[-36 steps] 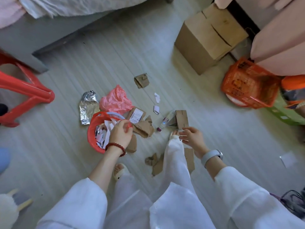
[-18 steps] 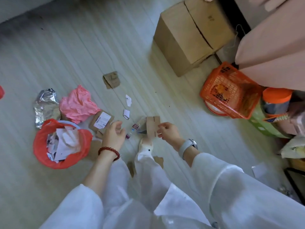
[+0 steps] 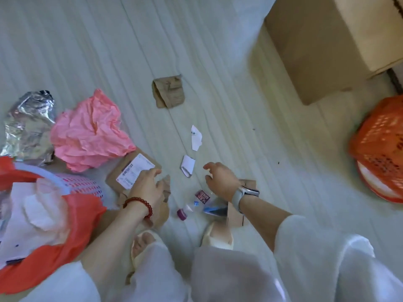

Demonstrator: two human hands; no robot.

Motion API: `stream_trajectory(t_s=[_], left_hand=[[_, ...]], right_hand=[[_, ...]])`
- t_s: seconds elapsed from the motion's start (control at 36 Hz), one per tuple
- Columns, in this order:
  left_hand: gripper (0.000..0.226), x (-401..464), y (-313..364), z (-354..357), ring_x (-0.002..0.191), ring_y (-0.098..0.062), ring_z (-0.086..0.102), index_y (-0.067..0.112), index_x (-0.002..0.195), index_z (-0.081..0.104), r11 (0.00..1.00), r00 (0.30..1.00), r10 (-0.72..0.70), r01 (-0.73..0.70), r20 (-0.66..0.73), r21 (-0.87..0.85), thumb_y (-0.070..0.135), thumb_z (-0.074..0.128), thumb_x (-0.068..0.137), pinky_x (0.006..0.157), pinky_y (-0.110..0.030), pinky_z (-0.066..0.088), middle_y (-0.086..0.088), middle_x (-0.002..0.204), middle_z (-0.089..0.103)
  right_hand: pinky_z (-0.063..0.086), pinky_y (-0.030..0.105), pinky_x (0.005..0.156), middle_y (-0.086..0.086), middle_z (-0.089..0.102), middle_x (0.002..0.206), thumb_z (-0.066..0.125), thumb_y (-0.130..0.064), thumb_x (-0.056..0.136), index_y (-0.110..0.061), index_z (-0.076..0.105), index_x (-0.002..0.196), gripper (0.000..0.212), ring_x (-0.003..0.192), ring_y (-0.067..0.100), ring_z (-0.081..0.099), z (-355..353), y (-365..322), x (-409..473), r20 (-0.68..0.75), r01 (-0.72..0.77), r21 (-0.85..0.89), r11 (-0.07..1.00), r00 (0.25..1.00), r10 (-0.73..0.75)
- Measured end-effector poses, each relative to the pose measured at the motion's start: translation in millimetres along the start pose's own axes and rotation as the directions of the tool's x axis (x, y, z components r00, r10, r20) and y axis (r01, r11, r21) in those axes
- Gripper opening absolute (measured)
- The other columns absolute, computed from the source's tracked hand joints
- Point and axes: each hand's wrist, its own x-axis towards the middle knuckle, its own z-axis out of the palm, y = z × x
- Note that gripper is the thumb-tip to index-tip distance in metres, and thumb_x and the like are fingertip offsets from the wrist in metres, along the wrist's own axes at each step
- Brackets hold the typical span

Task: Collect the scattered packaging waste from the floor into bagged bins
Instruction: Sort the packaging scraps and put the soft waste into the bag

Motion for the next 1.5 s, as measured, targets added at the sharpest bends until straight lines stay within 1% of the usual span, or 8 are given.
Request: stream_trajectory(t_s=[0.17,0.28,0.42,0.64,1.03,1.17,1.36,1.5], left_hand=[[0.036,113.6,-63.1,55.8,0.120,-0.031,0.040,0.014,0.125,0.051,0.968,0.989,0.128,-0.108,-0.076,0.226,0.013,0.048,0.089,0.099,-0.041,0.036,-0.011,0.130,0.046],[0.042,165.2,-73.1,68.5,0.124,-0.027,0.036,0.017,0.128,0.049,0.930,0.949,0.252,-0.182,-0.190,0.320,0.013,0.051,0.085,0.098,-0.041,0.032,-0.006,0.133,0.044],[0.047,198.6,-68.6,77.8,0.122,-0.028,0.038,0.022,0.123,0.054,0.855,0.882,0.398,-0.256,-0.253,0.452,0.022,0.063,0.077,0.094,-0.043,0.030,-0.005,0.137,0.044],[0.046,209.0,-61.1,78.3,0.128,-0.022,0.032,0.028,0.126,0.051,0.853,0.861,0.423,-0.274,-0.282,0.444,0.031,0.062,0.082,0.095,-0.040,0.019,0.001,0.141,0.039],[0.046,209.0,-59.7,77.8,0.124,-0.026,0.039,0.024,0.122,0.056,0.831,0.861,0.432,-0.266,-0.267,0.488,0.027,0.067,0.078,0.096,-0.043,0.027,-0.002,0.136,0.046],[0.046,199.5,-50.0,46.3,0.119,-0.028,0.040,0.019,0.098,0.066,0.788,0.703,0.530,-0.201,-0.475,0.582,0.013,0.078,0.054,0.092,-0.044,0.022,-0.010,0.123,0.056],[0.116,192.4,-56.7,-45.0,0.136,-0.044,-0.021,0.039,0.144,-0.005,0.902,0.792,-0.083,0.318,-0.605,0.292,0.055,0.076,0.061,0.098,-0.074,-0.003,-0.013,0.152,-0.022],[0.117,203.1,-84.6,-38.6,0.135,-0.049,0.013,0.046,0.140,-0.015,0.937,0.870,-0.257,0.330,-0.420,0.111,0.029,0.078,0.070,0.098,-0.064,0.033,-0.011,0.150,-0.027]], right_hand=[[0.027,0.049,0.107,0.005,0.002,0.156,0.056,-0.010,0.085,-0.033,0.015,0.146,0.077,0.142,0.031,0.008,79.3,26.5,132.9,0.229,0.462,-0.600,0.653,0.881,-0.413],[0.052,0.040,0.075,0.009,0.057,0.122,0.078,-0.019,0.056,-0.025,0.054,0.121,0.069,0.107,0.032,0.056,99.0,44.1,177.4,0.198,0.567,-0.704,0.427,0.734,-0.649],[0.039,0.024,0.050,0.000,0.057,0.070,0.052,-0.010,0.054,-0.013,0.053,0.081,0.027,0.063,0.020,0.054,93.0,51.7,197.5,0.072,0.572,-0.749,0.334,0.572,-0.817],[0.031,0.059,0.095,0.025,0.033,0.143,0.064,-0.007,0.071,-0.005,0.059,0.102,0.031,0.132,0.049,0.027,62.1,39.5,215.7,-0.278,0.281,-0.459,0.843,0.856,-0.436],[0.038,0.028,0.074,0.020,0.041,0.122,0.053,0.008,0.077,-0.002,0.062,0.108,0.034,0.100,0.035,0.050,81.5,25.3,218.6,-0.308,0.334,-0.083,0.939,0.887,-0.343],[0.031,0.013,0.079,0.024,0.049,0.117,0.051,0.011,0.078,0.001,0.065,0.109,0.036,0.104,0.033,0.054,65.2,13.9,215.8,-0.366,0.284,0.105,0.953,0.902,-0.229],[0.028,0.007,0.082,0.027,0.050,0.119,0.048,0.015,0.077,0.002,0.062,0.115,0.042,0.110,0.034,0.053,56.7,10.0,215.0,-0.392,0.266,0.144,0.953,0.900,-0.192],[0.027,0.005,0.081,0.027,0.052,0.117,0.049,0.015,0.077,0.003,0.062,0.114,0.041,0.110,0.035,0.053,64.3,10.4,213.4,-0.382,0.291,0.129,0.948,0.897,-0.223]])
